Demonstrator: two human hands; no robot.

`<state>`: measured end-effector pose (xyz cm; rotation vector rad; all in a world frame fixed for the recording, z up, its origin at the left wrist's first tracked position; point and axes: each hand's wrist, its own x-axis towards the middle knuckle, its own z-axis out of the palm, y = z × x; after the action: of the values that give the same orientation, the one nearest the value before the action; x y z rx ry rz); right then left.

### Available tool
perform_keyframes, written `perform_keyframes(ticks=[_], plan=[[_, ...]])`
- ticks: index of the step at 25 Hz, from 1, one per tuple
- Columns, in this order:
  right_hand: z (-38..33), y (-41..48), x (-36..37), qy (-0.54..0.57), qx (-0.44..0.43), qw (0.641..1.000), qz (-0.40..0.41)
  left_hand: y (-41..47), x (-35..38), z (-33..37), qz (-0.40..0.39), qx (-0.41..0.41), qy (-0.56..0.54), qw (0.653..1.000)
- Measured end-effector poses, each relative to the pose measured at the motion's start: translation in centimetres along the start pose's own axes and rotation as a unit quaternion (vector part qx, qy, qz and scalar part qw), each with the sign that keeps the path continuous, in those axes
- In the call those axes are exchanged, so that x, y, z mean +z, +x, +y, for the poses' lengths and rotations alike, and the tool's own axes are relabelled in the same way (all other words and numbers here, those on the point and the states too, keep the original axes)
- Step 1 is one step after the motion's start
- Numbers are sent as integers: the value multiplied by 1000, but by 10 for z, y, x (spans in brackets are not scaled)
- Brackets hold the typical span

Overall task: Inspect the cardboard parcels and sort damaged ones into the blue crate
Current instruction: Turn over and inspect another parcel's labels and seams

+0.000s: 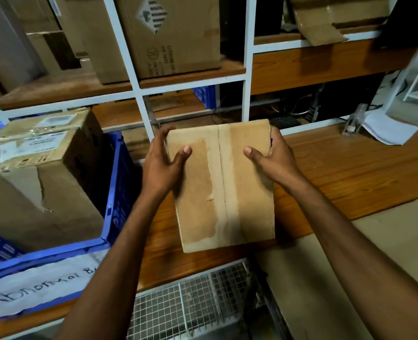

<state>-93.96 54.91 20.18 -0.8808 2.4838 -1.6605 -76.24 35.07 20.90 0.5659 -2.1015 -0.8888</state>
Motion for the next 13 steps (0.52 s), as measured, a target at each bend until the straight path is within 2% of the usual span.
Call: perform_keyframes(ticks=[6,11,13], plan=[[3,6,1,14,-4,1000,21,5,1,-4,10,22,-8,1000],[6,8,3,4,-9,997,73,13,1,-4,22,26,6,999],[7,11,4,0,0,997,80,16,6,-1,30,1,20,999]])
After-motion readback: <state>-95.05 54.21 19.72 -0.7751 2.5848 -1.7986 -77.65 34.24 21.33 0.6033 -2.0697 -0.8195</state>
